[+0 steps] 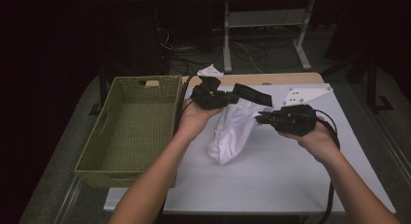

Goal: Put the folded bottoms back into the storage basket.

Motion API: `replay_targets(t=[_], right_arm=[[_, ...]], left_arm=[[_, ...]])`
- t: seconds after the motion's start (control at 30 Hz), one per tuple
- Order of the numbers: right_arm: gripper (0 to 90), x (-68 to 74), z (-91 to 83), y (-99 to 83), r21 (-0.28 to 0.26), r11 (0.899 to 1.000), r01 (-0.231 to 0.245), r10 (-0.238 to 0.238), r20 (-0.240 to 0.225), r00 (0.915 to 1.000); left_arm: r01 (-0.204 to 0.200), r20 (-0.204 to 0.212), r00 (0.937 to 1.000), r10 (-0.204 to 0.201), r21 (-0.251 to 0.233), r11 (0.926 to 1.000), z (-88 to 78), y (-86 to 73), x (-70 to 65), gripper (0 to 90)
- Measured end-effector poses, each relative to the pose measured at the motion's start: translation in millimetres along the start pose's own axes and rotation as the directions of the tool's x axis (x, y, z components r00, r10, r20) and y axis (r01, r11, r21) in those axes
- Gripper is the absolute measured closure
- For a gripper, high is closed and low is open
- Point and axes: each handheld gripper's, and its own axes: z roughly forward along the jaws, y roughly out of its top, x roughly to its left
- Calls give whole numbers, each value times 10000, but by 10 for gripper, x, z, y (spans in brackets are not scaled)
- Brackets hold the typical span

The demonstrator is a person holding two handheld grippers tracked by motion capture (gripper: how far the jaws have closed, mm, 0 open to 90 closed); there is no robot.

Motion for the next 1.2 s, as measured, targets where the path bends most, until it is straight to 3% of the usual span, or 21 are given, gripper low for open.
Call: replay_targets(t=[0.23,0.47,0.73,0.93,1.2], right_arm=[[837,-9,9,184,-259,9996,71,-72,-62,10000],[837,1,45,421,-588,9981,184,-199,-253,9995],[837,94,240,711,-799,9955,515,-567,-637,9964],[837,175,382,954,-957,9920,821,-909,-915,9916],[837,325,643,1249,-1080,9880,1101,-1242,-1338,9832]], left_arm=[[-273,-260,9993,273,4,9996,-203,169,-29,810],[-262,-400,9989,248,-342,9991,-505,228,83,809],[-289,-566,9981,254,-630,9976,-831,243,230,809],[-424,-890,9954,353,-799,9959,-1166,287,312,809],[-336,-1324,9910,201,-1003,9944,-1549,203,447,809]])
